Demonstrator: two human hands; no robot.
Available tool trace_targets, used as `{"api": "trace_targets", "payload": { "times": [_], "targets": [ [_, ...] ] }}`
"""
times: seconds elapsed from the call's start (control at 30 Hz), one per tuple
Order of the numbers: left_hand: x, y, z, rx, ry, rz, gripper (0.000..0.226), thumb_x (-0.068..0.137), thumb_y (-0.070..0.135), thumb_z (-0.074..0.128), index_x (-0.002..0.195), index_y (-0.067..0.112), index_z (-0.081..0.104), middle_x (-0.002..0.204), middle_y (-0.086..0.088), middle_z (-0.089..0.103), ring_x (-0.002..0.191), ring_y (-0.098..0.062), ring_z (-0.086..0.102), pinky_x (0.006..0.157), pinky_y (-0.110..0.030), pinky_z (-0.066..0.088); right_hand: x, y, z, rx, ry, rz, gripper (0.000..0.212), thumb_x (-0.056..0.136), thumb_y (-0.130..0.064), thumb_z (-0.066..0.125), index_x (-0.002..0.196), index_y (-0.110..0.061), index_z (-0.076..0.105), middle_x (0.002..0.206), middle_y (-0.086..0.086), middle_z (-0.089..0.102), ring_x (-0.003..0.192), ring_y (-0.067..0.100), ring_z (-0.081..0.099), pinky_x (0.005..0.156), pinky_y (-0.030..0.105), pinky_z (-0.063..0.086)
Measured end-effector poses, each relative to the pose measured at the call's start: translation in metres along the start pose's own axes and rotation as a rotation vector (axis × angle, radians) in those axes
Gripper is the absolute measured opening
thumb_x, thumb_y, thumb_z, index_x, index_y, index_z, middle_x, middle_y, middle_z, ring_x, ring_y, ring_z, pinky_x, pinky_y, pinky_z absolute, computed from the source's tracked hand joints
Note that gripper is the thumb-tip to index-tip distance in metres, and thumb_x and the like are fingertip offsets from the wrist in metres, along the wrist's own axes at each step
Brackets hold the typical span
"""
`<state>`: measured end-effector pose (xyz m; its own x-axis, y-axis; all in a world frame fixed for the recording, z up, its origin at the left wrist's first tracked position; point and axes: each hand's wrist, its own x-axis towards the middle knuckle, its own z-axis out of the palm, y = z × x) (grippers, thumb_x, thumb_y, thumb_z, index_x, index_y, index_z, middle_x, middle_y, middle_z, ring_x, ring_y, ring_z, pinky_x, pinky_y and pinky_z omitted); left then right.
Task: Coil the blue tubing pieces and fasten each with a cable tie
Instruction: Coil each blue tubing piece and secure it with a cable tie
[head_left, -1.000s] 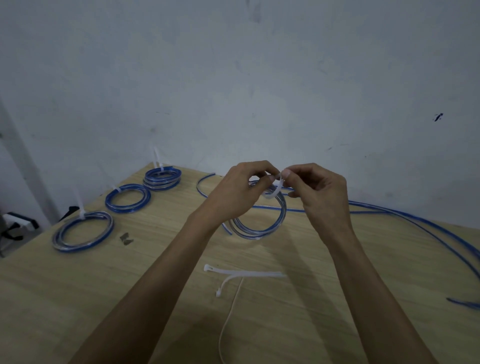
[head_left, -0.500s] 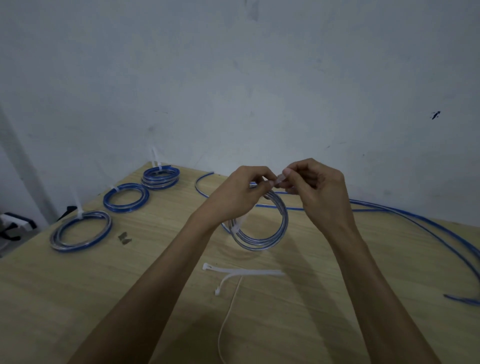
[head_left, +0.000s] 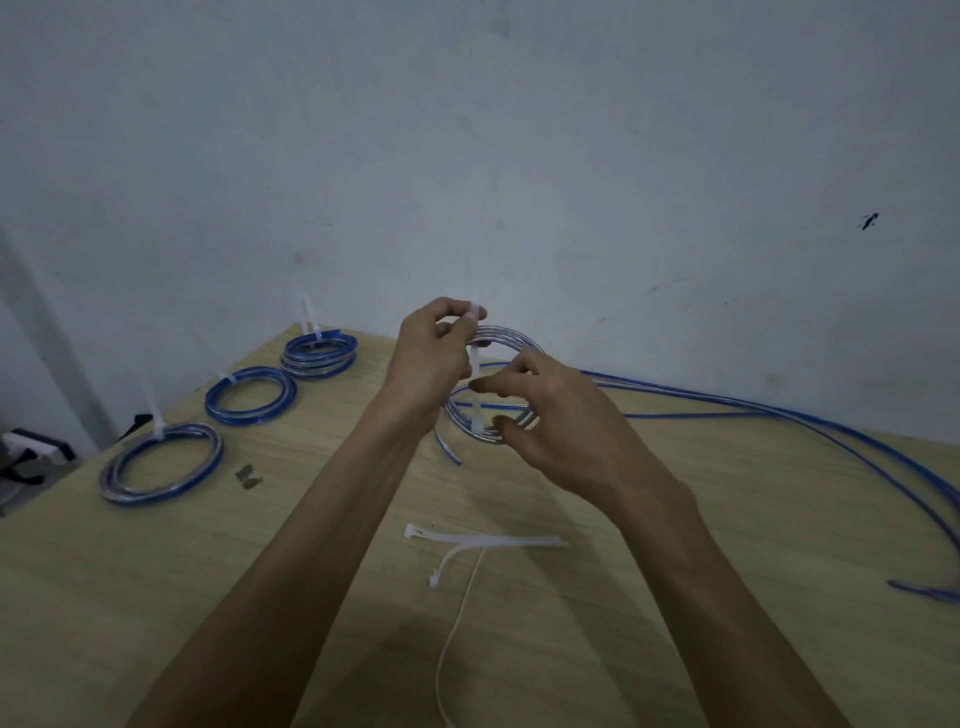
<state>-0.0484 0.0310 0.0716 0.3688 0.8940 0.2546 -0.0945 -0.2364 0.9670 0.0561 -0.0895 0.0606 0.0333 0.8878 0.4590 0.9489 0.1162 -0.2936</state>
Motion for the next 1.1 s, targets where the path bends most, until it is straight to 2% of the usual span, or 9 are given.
{"api": "trace_targets", "payload": {
  "times": [0.1, 0.27, 0.4, 0.47, 0.57, 0.67, 0.8, 0.93, 1.1],
  "targets": [
    [0.0, -0.001, 0.002, -0.005, -0.012, -0.032, 0.02, 0.104, 0.016, 0.054, 0.11, 0.0, 0.064, 0.078, -0.005, 0.06, 0.038, 0.003, 0.049, 0.042, -0.014, 0.038, 0.002, -0.004, 0.006, -0.085, -0.034, -0.036, 0.032, 0.093, -0.022, 0.069, 0.124, -0.032, 0.071, 0.112, -0.004, 0.058, 0.101, 0.02, 0.059, 0.074, 0.036, 0.048],
    [0.001, -0.003, 0.0, -0.016, -0.059, -0.06, 0.024, 0.103, 0.021, 0.056, 0.11, 0.0, 0.064, 0.056, 0.008, 0.054, 0.037, -0.001, 0.039, 0.043, -0.017, 0.037, 0.003, 0.003, 0.013, 0.05, 0.092, -0.084, 0.018, 0.093, -0.027, 0.069, 0.107, -0.025, 0.079, 0.103, -0.001, 0.06, 0.089, 0.019, 0.06, 0.067, 0.035, 0.047],
    [-0.001, -0.005, 0.0, 0.002, -0.138, 0.021, 0.019, 0.101, 0.026, 0.059, 0.103, 0.009, 0.067, 0.076, -0.016, 0.066, 0.056, -0.014, 0.053, 0.051, -0.025, 0.043, 0.006, 0.004, 0.004, 0.464, 0.317, 0.02, 0.013, 0.097, -0.02, 0.066, 0.102, -0.018, 0.078, 0.099, -0.007, 0.071, 0.084, 0.012, 0.064, 0.068, 0.022, 0.047],
    [-0.002, -0.005, 0.004, 0.065, -0.139, 0.137, 0.011, 0.1, 0.02, 0.06, 0.097, 0.013, 0.068, 0.078, -0.005, 0.068, 0.055, -0.011, 0.05, 0.052, -0.027, 0.041, 0.007, 0.004, -0.003, 0.616, 0.388, 0.138, 0.016, 0.101, -0.021, 0.061, 0.104, -0.015, 0.075, 0.091, -0.005, 0.075, 0.087, 0.015, 0.068, 0.075, 0.036, 0.056],
    [-0.005, -0.004, 0.011, 0.231, -0.127, 0.319, 0.011, 0.099, 0.015, 0.059, 0.099, 0.015, 0.07, 0.09, 0.007, 0.072, 0.074, -0.002, 0.064, 0.063, -0.024, 0.045, 0.006, 0.004, -0.009, 0.794, 0.497, 0.237, 0.02, 0.1, -0.017, 0.062, 0.12, -0.014, 0.064, 0.083, 0.0, 0.076, 0.079, 0.011, 0.07, 0.071, 0.029, 0.058],
    [-0.013, -0.001, 0.017, 0.355, -0.117, 0.438, 0.014, 0.099, 0.016, 0.06, 0.104, 0.018, 0.072, 0.09, 0.011, 0.071, 0.088, 0.005, 0.065, 0.073, -0.015, 0.046, 0.005, 0.007, -0.01, 0.851, 0.595, 0.279, 0.022, 0.099, -0.016, 0.064, 0.12, -0.014, 0.058, 0.079, 0.004, 0.076, 0.076, 0.018, 0.072, 0.073, 0.032, 0.059],
    [-0.017, -0.002, 0.023, 0.417, -0.091, 0.564, 0.018, 0.098, 0.009, 0.059, 0.108, 0.016, 0.073, 0.094, 0.01, 0.068, 0.087, 0.002, 0.065, 0.076, -0.011, 0.046, 0.005, 0.011, -0.007, 0.837, 0.665, 0.291, 0.016, 0.099, -0.015, 0.063, 0.115, -0.014, 0.066, 0.08, 0.004, 0.076, 0.078, 0.02, 0.074, 0.078, 0.038, 0.061],
    [-0.019, -0.003, 0.024, 0.468, -0.076, 0.598, 0.019, 0.099, 0.007, 0.057, 0.108, 0.014, 0.072, 0.097, -0.001, 0.07, 0.079, 0.013, 0.062, 0.075, -0.006, 0.043, 0.005, 0.013, -0.008, 0.829, 0.644, 0.287, 0.016, 0.1, -0.014, 0.063, 0.114, -0.012, 0.068, 0.08, 0.006, 0.075, 0.081, 0.02, 0.074, 0.074, 0.035, 0.062],
    [-0.017, -0.006, 0.027, 0.517, -0.038, 0.628, 0.019, 0.099, 0.013, 0.056, 0.108, 0.018, 0.072, 0.093, -0.004, 0.069, 0.085, -0.015, 0.065, 0.078, -0.037, 0.052, 0.005, 0.014, -0.008, 0.837, 0.61, 0.292, 0.014, 0.1, -0.015, 0.062, 0.111, -0.015, 0.071, 0.081, 0.005, 0.073, 0.081, 0.019, 0.072, 0.071, 0.03, 0.061]
  ]
}}
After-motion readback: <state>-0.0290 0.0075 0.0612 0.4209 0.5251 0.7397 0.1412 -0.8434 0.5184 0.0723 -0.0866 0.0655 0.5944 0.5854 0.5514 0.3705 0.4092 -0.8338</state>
